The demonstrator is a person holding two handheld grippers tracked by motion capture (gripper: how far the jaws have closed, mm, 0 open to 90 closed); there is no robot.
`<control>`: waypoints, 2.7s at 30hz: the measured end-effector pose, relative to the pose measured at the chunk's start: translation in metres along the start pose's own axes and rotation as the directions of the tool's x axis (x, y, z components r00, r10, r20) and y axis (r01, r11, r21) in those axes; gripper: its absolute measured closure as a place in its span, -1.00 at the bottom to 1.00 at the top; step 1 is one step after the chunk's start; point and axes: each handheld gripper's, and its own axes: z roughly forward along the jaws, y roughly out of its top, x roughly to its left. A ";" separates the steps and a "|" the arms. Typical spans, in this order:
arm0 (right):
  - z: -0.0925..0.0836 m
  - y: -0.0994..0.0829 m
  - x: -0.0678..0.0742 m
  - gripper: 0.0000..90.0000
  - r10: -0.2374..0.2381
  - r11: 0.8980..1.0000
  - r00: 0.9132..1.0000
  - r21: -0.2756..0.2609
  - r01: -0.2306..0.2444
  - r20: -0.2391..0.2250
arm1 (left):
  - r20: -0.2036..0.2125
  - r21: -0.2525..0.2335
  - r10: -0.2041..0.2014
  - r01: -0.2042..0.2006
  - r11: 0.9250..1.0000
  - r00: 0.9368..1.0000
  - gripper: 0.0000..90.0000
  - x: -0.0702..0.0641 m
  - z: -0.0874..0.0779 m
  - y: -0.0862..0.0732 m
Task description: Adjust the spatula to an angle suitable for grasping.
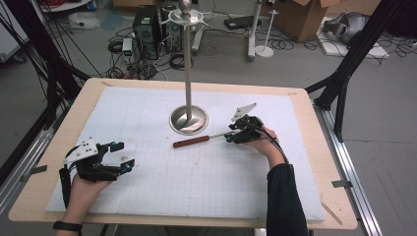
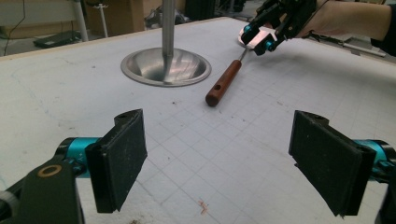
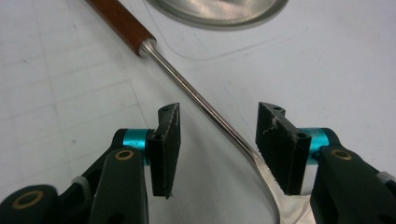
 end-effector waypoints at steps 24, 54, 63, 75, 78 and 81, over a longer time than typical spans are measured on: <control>0.014 -0.003 -0.012 0.34 -0.008 1.000 0.995 0.011 0.009 -0.096 | 0.017 0.011 -0.005 0.005 1.000 1.000 -0.58 -0.001 0.004 -0.005; 0.007 0.003 0.007 0.88 -0.112 0.993 0.981 0.025 0.117 -0.157 | 0.008 0.004 -0.007 0.007 1.000 1.000 -0.58 0.000 -0.001 -0.004; -0.009 -0.002 0.009 0.88 -0.032 0.998 0.993 -0.054 0.026 -0.113 | 0.008 0.001 -0.005 0.005 1.000 1.000 -0.58 0.000 0.000 -0.003; -0.047 -0.009 0.024 0.88 0.016 0.976 0.999 -0.217 -0.025 -0.043 | 0.021 -0.020 -0.016 0.017 1.000 1.000 -0.58 0.001 0.002 0.000; -0.056 -0.008 0.029 0.88 0.030 0.961 0.999 -0.275 -0.035 -0.026 | 0.021 -0.024 -0.014 0.015 1.000 1.000 -0.58 0.002 0.002 0.001; -0.064 -0.008 0.036 0.88 0.032 0.942 0.999 -0.334 -0.034 -0.011 | 0.020 -0.031 -0.016 0.016 0.999 1.000 -0.58 0.002 0.001 0.002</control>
